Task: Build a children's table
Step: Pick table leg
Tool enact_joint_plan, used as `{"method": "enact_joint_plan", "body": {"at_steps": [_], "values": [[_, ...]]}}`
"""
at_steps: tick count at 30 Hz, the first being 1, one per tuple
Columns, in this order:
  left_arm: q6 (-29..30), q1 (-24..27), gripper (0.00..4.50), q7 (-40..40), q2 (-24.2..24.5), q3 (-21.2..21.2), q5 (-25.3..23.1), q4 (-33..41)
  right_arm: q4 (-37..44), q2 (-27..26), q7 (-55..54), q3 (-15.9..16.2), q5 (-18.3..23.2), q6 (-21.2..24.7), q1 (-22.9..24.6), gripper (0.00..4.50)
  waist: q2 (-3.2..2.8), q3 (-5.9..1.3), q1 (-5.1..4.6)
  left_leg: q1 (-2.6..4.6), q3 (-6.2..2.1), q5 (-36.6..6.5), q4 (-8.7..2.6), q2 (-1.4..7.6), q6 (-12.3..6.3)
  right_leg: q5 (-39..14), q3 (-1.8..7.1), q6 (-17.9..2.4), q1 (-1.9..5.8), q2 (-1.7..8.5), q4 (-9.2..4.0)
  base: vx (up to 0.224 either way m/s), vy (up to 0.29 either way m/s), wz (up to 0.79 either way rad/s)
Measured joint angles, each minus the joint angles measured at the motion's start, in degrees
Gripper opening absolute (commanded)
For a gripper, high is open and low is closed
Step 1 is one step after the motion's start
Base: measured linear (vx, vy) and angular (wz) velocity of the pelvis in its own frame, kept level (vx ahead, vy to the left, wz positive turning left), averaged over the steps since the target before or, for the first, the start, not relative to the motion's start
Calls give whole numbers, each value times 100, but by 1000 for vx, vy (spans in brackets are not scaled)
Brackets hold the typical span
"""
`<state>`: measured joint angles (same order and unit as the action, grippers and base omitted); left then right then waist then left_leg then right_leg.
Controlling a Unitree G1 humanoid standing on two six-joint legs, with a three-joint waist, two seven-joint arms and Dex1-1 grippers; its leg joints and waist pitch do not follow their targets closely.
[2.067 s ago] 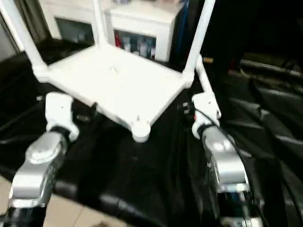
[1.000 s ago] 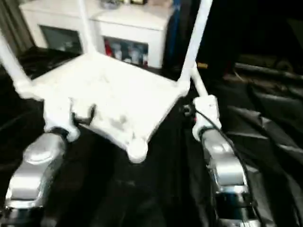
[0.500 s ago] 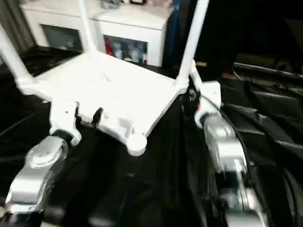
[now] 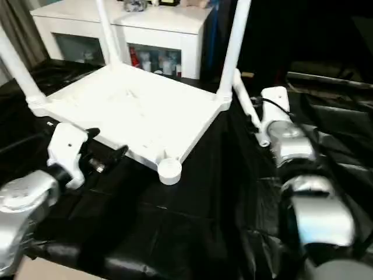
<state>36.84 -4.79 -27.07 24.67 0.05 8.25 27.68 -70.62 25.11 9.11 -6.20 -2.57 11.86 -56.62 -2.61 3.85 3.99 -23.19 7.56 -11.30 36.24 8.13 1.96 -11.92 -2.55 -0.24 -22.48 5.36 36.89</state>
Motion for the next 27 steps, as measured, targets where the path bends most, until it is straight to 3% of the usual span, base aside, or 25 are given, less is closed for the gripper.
{"method": "enact_joint_plan", "body": {"at_steps": [3, 7, 10, 13, 15, 17, 27], "values": [[299, 20, 450, -158, 170, 0, 182, 332, -219, 41, -33, -19, -32, -27, -45, 443, -37, -21, 116, 0, 33, 1, 2, 29, -1, 14, -9, -10, -19, 0, 15, 0, 0, 0], [707, 145, 450, -376, 364, 41, 493, 829, -438, 151, -99, -159, 34, -18, -52, 443, -168, -20, 257, -18, 69, 3, 2, 50, -4, 20, -9, -12, -51, -2, 16, 26, 0, -1], [950, 251, 450, -599, 599, 95, 746, 1061, -514, 171, 4, -249, 51, 55, -145, 443, -231, -12, 281, -86, 77, 16, 3, 62, -20, 14, -13, -10, -109, -9, 13, 0, 0, 0], [1165, 300, 450, -876, 799, 171, 1037, 1361, -657, 198, 125, -327, 85, 199, -159, 443, -242, -8, 358, -122, 88, 44, 8, 79, -35, 10, -13, -16, -148, -20, 12, 0, 0, 0], [1272, 301, 450, -931, 815, 192, 1183, 1490, -703, 209, 191, -369, 104, 306, -159, 409, -252, -2, 400, -124, 104, 43, 9, 80, -34, 9, -3, -17, -154, -18, 11, 0, 0, 0], [1359, 300, 450, -936, 816, 203, 1242, 1590, -718, 208, 278, -445, 181, 385, -159, 404, -250, 1, 425, -123, 113, 42, 9, 82, -33, 7, 1, -18, -153, -15, 10, 0, 0, 0], [1405, 199, 450, -863, 836, 197, 1243, 1580, -722, 286, 401, -470, 184, 660, -179, 315, -236, 9, 421, -114, 126, 41, 7, 84, -31, 10, 5, -13, -149, -9, 14, 0, 0, 0]]}}
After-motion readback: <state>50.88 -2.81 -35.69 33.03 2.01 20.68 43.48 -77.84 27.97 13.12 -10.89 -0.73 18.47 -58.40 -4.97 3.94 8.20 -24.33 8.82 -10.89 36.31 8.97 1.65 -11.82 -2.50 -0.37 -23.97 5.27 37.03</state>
